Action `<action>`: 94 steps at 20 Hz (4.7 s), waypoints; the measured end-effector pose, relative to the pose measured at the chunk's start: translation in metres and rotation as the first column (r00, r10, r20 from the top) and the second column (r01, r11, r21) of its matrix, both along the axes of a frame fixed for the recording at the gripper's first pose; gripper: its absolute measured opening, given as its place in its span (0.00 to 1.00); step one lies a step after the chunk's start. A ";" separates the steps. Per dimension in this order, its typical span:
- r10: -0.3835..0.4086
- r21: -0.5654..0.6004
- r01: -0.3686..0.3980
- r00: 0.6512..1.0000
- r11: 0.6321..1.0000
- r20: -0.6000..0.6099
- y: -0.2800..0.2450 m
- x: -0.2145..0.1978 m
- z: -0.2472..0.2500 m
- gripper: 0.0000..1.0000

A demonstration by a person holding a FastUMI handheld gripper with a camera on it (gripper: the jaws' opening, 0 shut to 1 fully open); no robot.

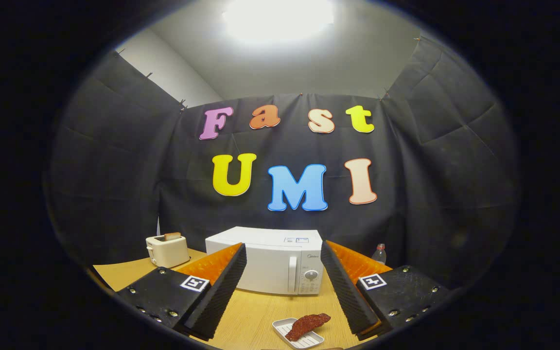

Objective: Open the microwave, put the food inside, and close the microwave door.

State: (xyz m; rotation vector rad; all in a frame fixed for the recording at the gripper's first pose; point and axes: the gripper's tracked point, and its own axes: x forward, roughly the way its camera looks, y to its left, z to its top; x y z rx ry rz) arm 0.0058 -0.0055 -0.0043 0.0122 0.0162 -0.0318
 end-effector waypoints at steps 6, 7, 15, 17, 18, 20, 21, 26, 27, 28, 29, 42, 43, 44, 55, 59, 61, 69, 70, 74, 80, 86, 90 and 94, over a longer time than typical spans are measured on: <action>-0.005 -0.004 0.005 1.000 1.000 0.003 -0.002 0.000 -0.001 0.96; -0.004 -0.007 0.004 1.000 1.000 0.006 -0.002 0.002 0.000 0.96; 0.007 -0.031 -0.007 1.000 0.999 0.004 -0.008 0.009 -0.010 0.96; 0.020 -0.005 -0.020 1.000 1.000 0.005 -0.015 0.014 -0.014 0.96; 0.020 0.017 -0.021 1.000 1.000 0.011 -0.019 0.016 -0.013 0.96; 0.031 0.078 -0.032 0.999 0.996 0.018 -0.022 0.025 -0.015 0.96; 0.046 0.110 -0.047 0.999 0.993 0.009 -0.020 0.031 -0.020 0.96; 0.066 0.065 -0.067 0.998 0.996 0.020 -0.028 0.063 -0.038 0.96; 0.047 0.042 -0.049 0.998 0.998 0.031 -0.029 0.069 -0.040 0.96; 0.039 0.029 -0.040 0.999 0.999 0.034 -0.029 0.077 -0.046 0.96; 0.033 0.030 -0.034 0.999 0.999 0.036 -0.028 0.085 -0.049 0.96; -0.007 0.067 0.016 0.991 0.998 -0.131 -0.028 0.198 -0.148 0.97; -0.016 0.068 0.026 0.989 0.997 -0.145 -0.028 0.206 -0.155 0.96; -0.015 0.072 0.028 0.987 0.997 -0.163 -0.026 0.211 -0.165 0.96; -0.108 0.034 0.122 0.959 0.992 -0.263 -0.040 0.254 -0.222 0.60; -0.100 0.063 0.124 0.951 0.990 -0.292 -0.038 0.255 -0.230 0.34; -0.084 0.076 0.112 0.949 0.991 -0.303 -0.038 0.253 -0.231 0.25; -0.095 0.109 0.133 0.948 0.985 -0.302 -0.033 0.244 -0.228 0.08; -0.102 0.083 0.133 0.947 0.988 -0.304 -0.032 0.239 -0.228 0.09; -0.081 0.087 0.111 0.952 0.990 -0.295 -0.013 0.199 -0.221 0.08; 0.042 0.085 -0.022 0.971 0.996 -0.234 0.036 0.137 -0.208 0.08; 0.179 0.124 -0.154 0.958 0.980 -0.222 0.093 0.091 -0.199 0.08; 0.259 0.094 -0.244 0.945 0.965 -0.201 0.149 0.058 -0.193 0.08; 0.261 0.044 -0.257 0.951 0.965 -0.167 0.199 0.042 -0.190 0.08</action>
